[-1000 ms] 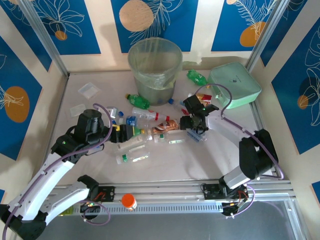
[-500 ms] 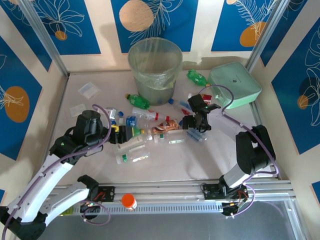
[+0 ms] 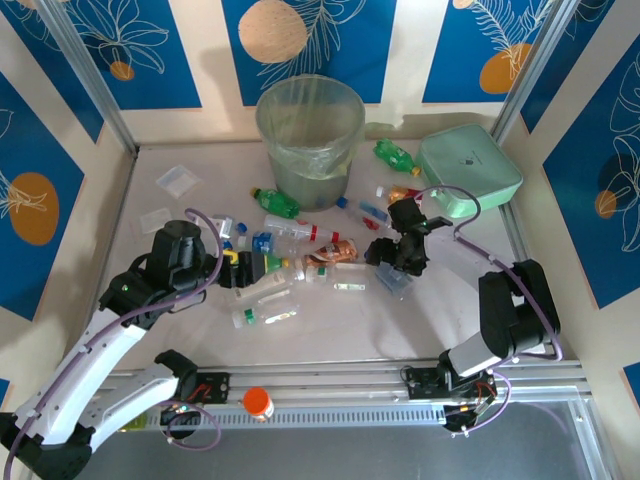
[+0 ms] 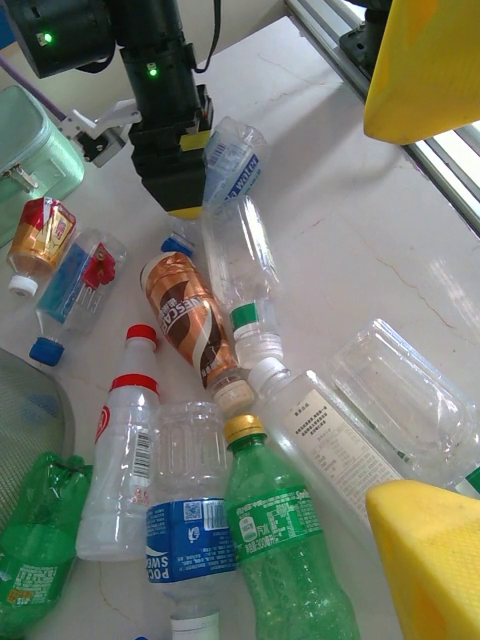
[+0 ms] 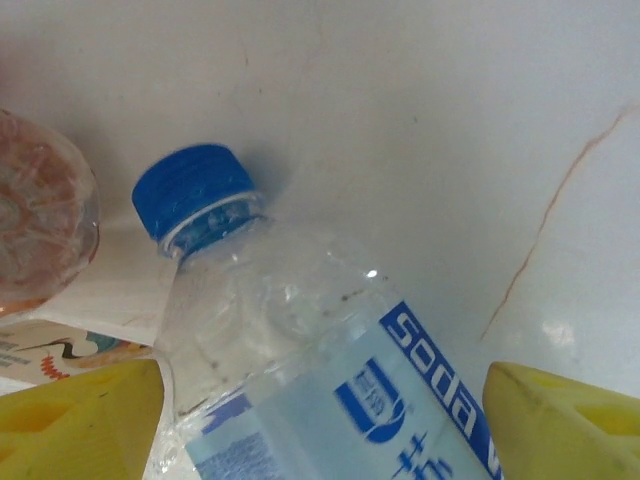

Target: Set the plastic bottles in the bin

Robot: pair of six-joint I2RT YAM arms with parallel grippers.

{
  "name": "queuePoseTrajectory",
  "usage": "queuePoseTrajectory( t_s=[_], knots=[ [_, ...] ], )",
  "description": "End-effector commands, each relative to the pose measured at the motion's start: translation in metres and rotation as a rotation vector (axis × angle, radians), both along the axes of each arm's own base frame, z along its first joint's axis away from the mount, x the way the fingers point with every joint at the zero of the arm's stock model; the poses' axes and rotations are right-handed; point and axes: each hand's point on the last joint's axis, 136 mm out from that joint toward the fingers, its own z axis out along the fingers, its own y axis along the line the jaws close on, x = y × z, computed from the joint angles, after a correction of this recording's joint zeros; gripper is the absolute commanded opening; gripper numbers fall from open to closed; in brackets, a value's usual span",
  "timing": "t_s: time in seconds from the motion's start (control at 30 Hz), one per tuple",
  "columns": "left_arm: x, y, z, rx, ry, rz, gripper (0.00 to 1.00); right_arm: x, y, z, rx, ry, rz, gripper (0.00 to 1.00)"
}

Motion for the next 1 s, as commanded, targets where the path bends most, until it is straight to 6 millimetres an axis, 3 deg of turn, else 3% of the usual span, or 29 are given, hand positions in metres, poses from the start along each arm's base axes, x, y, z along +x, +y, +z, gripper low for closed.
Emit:
queuePoseTrajectory(
  t_s=[0.0, 0.3, 0.4, 0.43, 0.5, 0.77, 0.97],
  knots=[
    [0.0, -0.002, 0.003, 0.0, -0.018, -0.024, 0.87, -0.022, 0.003, 0.004, 0.064, 0.047, -0.053, 0.84],
    [0.0, -0.002, 0.005, 0.003, -0.024, -0.03, 0.87, -0.052, 0.005, -0.01, 0.048, 0.103, -0.082, 0.84],
    [0.0, -0.003, 0.005, -0.001, -0.022, -0.033, 0.87, -0.056, 0.003, -0.013, -0.02, 0.105, -0.066, 0.89],
    [0.0, -0.003, 0.006, -0.002, -0.021, -0.033, 0.87, -0.057, 0.003, -0.014, -0.044, 0.104, -0.061, 0.97],
    [-0.001, -0.003, 0.007, -0.002, -0.023, -0.034, 0.87, -0.057, 0.004, -0.013, -0.063, 0.092, -0.058, 0.98],
    [-0.004, 0.001, 0.008, 0.0, -0.028, -0.022, 0.87, -0.052, -0.009, -0.011, -0.093, 0.058, -0.119, 0.66],
    [-0.006, 0.004, 0.008, 0.004, -0.03, -0.016, 0.87, -0.04, -0.016, -0.01, -0.112, 0.021, -0.109, 0.6]
  ],
)
